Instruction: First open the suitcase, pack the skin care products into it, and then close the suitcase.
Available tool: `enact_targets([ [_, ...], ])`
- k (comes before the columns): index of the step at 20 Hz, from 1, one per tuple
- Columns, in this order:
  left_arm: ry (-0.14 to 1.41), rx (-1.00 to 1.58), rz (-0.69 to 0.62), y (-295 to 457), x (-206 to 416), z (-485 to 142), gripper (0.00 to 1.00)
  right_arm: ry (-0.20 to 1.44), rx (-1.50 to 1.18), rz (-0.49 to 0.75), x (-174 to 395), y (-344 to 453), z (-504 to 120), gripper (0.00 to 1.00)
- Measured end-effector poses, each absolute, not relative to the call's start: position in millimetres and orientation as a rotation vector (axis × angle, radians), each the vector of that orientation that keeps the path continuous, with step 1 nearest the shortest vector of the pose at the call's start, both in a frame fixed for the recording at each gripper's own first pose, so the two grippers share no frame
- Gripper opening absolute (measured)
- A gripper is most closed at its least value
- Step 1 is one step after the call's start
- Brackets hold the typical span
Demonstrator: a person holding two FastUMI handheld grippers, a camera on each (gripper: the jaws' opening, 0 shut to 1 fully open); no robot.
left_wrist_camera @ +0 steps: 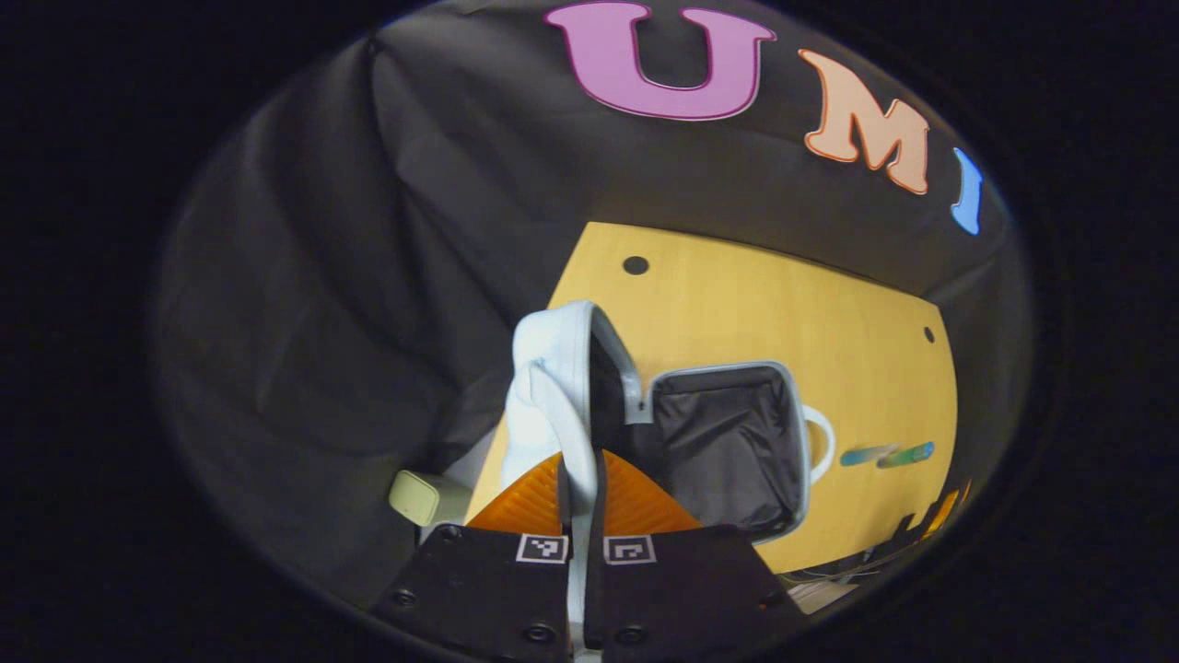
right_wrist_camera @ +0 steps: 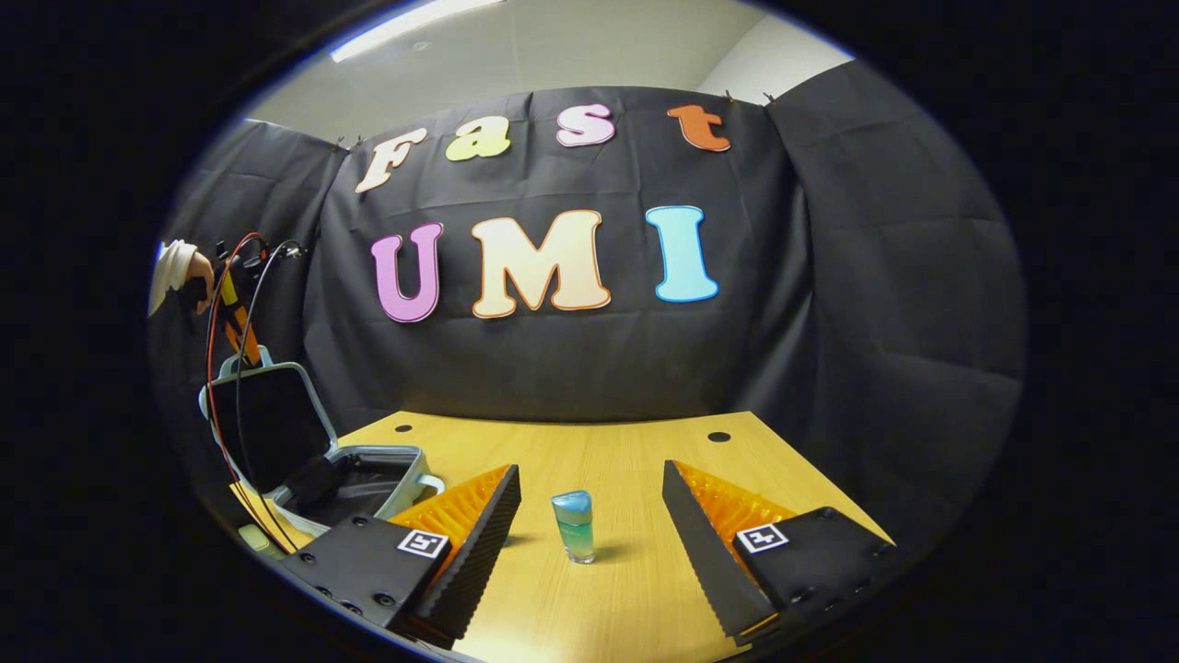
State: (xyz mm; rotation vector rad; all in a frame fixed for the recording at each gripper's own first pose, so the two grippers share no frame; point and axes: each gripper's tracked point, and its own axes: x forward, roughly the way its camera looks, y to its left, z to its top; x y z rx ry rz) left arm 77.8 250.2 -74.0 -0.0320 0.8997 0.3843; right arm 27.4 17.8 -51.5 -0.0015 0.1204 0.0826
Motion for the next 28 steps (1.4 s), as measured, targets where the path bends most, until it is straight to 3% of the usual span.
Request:
enact_targets([
  [2, 0.903, -0.019, 0.449, 283.5, 66.8, -83.4, 0.03, 0.122, -0.001, 0.089, 27.8, 26.1, -52.6, 0.97],
  [8, 0.947, -0.085, 0.567, 362.3, 47.3, -157.4, 0.0, 0.123, -0.004, 0.099, 31.4, 49.1, -49.1, 0.97],
  [16, 1.021, -0.199, 0.616, 408.8, 19.3, -266.9, 0.0, 0.126, 0.05, 0.074, 25.0, 55.1, -35.0, 0.95],
  [22, 1.036, -0.263, 0.629, 421.0, 10.3, -300.1, 0.03, 0.12, 0.036, 0.033, 17.5, 44.4, -30.4, 0.97],
  [25, 1.009, -0.315, 0.583, 403.7, 19.5, -304.2, 0.11, 0.124, 0.025, 0.033, 16.2, 43.2, -33.5, 0.97],
  [28, 0.976, -0.295, 0.565, 386.4, 19.2, -288.8, 0.64, 0.126, 0.027, 0.046, 18.1, 45.1, -34.1, 0.97],
])
